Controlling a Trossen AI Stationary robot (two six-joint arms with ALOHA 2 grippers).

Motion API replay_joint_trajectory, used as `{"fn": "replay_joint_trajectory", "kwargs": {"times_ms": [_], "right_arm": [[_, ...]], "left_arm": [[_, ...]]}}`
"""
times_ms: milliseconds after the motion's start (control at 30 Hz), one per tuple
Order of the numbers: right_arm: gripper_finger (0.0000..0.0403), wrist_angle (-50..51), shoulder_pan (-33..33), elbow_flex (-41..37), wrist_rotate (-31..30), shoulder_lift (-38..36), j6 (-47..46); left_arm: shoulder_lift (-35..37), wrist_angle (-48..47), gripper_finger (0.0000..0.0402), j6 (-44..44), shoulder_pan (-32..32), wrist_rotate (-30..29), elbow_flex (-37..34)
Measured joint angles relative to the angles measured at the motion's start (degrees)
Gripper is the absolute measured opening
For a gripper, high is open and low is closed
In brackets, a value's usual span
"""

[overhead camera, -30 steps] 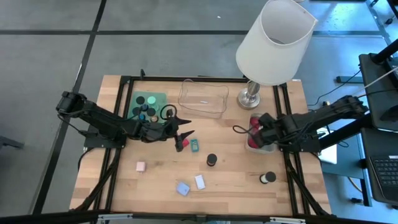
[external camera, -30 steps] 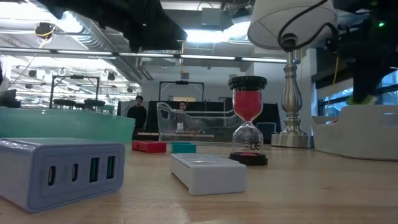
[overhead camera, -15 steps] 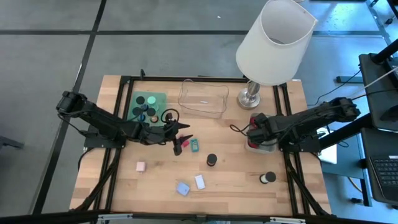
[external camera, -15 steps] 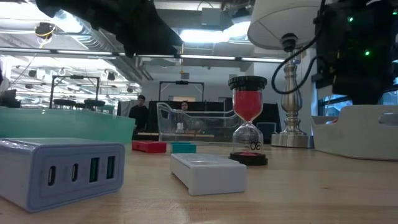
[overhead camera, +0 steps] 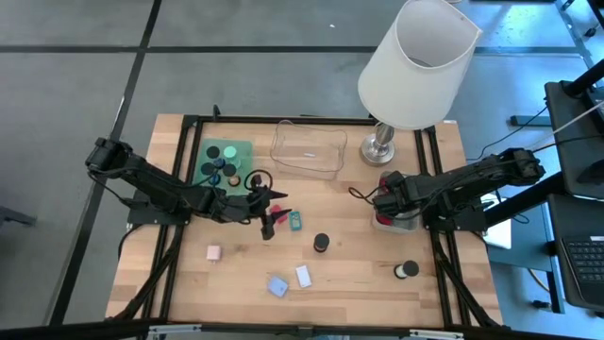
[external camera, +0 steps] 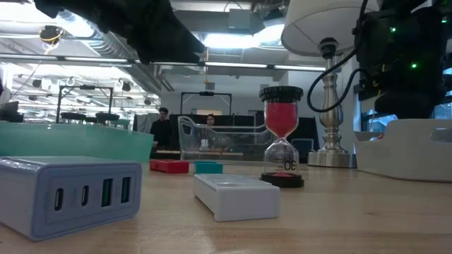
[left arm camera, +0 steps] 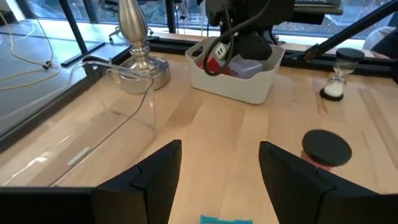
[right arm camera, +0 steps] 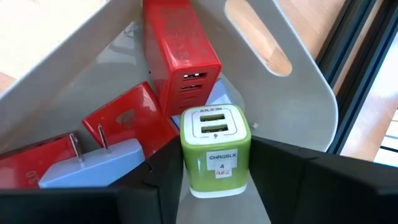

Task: Pick & Place Office items
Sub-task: Put the green charger adapter into the gray bin, then put the red digital clock into the transparent bin

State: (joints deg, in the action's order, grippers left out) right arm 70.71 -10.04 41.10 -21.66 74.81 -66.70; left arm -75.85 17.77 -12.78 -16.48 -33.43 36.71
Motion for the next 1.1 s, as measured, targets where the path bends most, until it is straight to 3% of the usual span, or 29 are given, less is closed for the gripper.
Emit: {"fn": "replay_joint_trajectory", "kwargs": {"times_ms": [467,800,1000,1100], "right_arm": [[0.0268,1.4,0.0,2.1,-1.2,-0.2,0.1],[0.0274,5.4,-0.4,15.0,-5.5,-0.2,5.8],[0.0274,5.2,-2.1,20.5,-10.7,-0.2,6.5],[0.0274,4.6,-3.0,21.6,-12.0,-0.2,7.3]], "left_arm": [[0.0,-3.7,0.0212,1.9,-0.8,0.8,0.0],[0.0,-14.6,0.0212,5.2,0.9,12.9,0.0],[0.0,-17.0,0.0222,7.2,3.2,14.1,0.0],[-0.3,-16.9,0.0229,9.3,4.8,18.4,0.0]]}}
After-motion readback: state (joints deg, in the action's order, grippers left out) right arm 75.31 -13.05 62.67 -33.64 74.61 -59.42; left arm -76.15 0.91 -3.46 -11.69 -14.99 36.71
